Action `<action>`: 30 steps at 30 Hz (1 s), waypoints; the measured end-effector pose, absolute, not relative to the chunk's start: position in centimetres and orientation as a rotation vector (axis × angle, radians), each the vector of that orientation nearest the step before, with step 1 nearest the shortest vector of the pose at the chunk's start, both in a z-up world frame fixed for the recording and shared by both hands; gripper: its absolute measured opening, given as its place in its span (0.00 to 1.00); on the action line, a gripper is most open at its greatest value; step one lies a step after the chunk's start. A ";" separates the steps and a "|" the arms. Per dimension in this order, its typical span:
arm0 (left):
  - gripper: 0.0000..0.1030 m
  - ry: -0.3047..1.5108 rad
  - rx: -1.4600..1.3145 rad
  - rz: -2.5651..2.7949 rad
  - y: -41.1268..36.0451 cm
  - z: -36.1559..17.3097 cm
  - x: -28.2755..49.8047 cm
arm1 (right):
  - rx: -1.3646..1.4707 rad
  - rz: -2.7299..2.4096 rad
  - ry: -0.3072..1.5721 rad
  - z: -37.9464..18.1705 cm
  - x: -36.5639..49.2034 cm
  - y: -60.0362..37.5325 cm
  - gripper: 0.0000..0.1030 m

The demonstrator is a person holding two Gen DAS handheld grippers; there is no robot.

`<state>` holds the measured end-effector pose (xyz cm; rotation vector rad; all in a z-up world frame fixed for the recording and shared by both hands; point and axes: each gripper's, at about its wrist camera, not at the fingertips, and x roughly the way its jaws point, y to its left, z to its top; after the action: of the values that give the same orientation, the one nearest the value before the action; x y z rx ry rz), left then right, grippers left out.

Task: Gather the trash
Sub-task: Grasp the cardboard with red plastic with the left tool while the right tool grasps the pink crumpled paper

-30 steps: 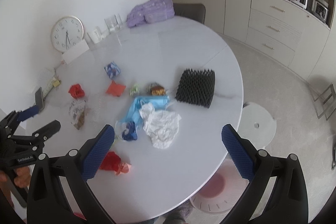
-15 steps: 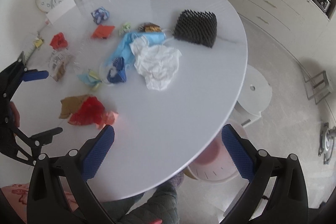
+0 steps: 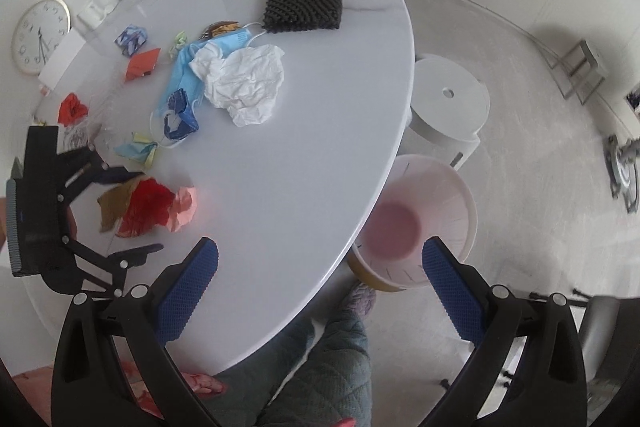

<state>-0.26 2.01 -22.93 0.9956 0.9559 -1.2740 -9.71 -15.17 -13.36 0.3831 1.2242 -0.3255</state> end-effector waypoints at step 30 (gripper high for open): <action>0.46 1.128 0.357 -0.623 15.5 -16.2 3.0 | 0.336 -0.085 1.288 -21.3 -0.6 -5.1 0.42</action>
<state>3.00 15.50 -16.21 0.3574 1.1276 -0.6231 -0.59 -5.13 -21.30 0.3359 1.2880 -0.0850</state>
